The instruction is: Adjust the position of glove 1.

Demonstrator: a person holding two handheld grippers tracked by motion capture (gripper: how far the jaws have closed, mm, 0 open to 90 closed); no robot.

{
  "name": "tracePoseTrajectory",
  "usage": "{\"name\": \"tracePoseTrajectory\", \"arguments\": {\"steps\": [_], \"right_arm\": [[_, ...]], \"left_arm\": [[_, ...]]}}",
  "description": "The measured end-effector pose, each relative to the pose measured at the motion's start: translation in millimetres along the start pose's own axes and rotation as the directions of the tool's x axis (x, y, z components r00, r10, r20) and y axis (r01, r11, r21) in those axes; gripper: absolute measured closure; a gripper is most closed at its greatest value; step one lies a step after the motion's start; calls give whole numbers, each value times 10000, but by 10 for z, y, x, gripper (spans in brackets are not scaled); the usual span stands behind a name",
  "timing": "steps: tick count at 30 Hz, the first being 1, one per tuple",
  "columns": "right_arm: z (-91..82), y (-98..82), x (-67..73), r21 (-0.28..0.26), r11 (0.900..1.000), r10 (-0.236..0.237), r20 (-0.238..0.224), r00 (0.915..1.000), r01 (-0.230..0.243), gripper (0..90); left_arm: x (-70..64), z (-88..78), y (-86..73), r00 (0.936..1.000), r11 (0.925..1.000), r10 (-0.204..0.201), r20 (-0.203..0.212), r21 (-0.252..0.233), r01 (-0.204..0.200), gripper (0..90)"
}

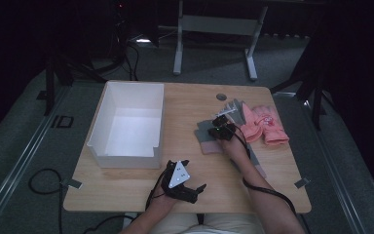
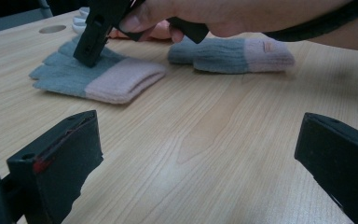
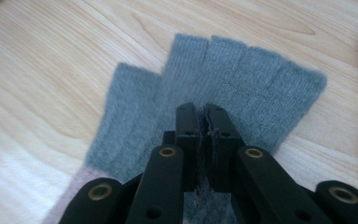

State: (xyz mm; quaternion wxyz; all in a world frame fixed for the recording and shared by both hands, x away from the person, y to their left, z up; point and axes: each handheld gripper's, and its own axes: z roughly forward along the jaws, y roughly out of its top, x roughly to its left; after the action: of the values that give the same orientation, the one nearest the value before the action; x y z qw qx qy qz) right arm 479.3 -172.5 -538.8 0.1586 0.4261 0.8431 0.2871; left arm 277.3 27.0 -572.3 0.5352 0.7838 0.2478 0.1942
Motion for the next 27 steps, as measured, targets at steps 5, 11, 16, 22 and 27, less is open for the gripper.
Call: {"name": "tracePoseTrajectory", "arguments": {"steps": [5,11,16,22,27], "right_arm": [[-228,-9,69,-447,9973,576,-62,9983,-578,854],[-658,-63,233,-1202,9859,1175,17,9931,-1164,854],[-1021,-178,431,-1918,9719,1418,146,9898,-1364,854],[-1097,-438,619,-1871,9697,1596,-12,9872,-1570,853],[-985,-684,717,-1489,9683,1991,-239,9797,-2005,854]], "left_arm": [[2,2,1,10000,10000,10,-3,24,-10,0],[7,-4,-1,10000,10000,15,52,3,-15,0],[5,-9,-4,9998,9999,12,182,-142,-10,0],[6,-20,-5,9995,9997,48,309,-254,-40,0],[5,-16,-7,9997,9997,70,251,-240,-64,0]]}}
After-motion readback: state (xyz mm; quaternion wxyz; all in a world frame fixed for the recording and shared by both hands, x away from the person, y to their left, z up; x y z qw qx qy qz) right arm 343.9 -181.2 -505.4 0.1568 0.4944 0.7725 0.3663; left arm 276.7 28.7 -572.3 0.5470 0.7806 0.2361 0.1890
